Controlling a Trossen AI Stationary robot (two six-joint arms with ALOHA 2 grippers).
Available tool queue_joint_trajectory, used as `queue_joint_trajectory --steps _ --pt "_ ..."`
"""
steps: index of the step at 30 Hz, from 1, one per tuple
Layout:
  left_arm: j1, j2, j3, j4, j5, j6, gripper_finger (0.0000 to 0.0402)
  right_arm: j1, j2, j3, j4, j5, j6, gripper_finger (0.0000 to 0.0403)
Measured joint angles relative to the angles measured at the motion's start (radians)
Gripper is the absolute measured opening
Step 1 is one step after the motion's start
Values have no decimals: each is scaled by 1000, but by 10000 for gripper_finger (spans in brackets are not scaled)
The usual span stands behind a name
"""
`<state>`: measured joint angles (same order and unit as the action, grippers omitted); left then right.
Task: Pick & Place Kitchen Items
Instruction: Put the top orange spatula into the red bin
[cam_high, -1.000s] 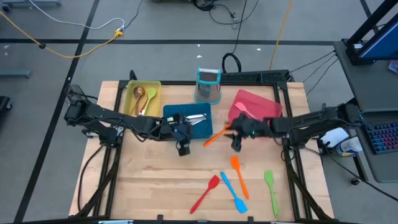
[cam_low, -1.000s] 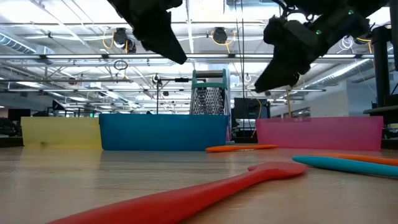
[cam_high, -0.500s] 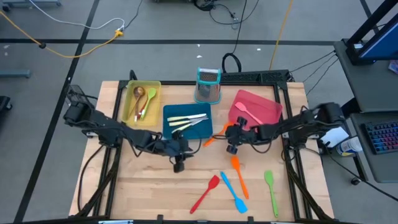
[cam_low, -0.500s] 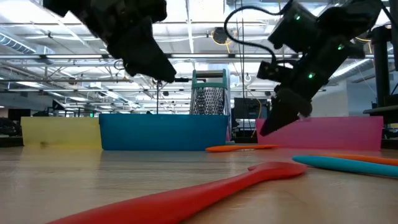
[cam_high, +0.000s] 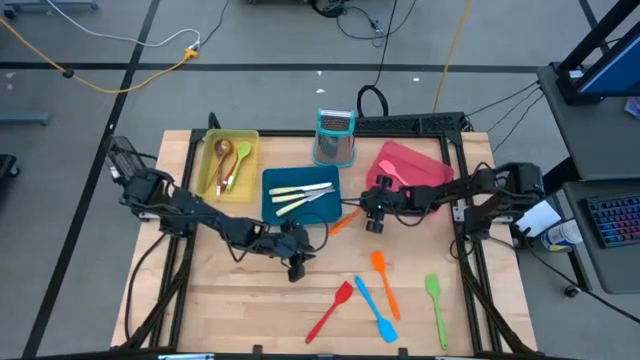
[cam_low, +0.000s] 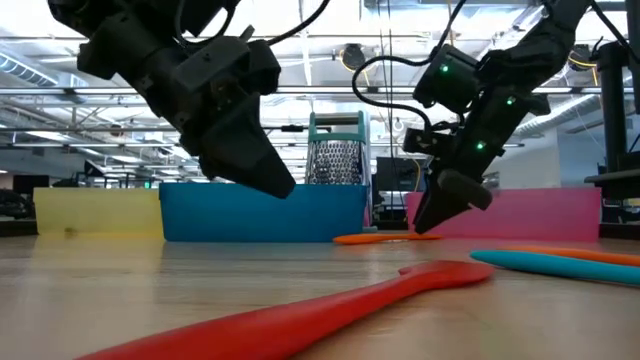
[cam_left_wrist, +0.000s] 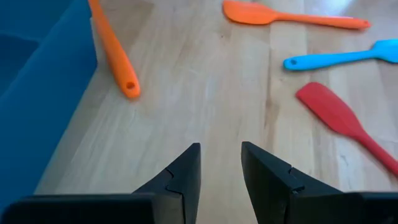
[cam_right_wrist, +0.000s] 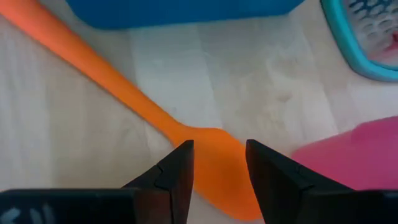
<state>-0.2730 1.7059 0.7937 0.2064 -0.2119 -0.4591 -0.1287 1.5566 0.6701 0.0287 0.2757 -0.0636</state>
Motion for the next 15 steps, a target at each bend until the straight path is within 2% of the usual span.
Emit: queue_joint_trajectory --steps 4,7,15 --pt "7 6 1 9 5 1 120 -40 -2 0 -2 -87 -68 147" --pt "11 6 1 9 5 3 120 -62 -2 1 3 -155 -134 167" --pt "16 6 1 9 12 34 120 -74 1 39 -48 -177 -297 247"
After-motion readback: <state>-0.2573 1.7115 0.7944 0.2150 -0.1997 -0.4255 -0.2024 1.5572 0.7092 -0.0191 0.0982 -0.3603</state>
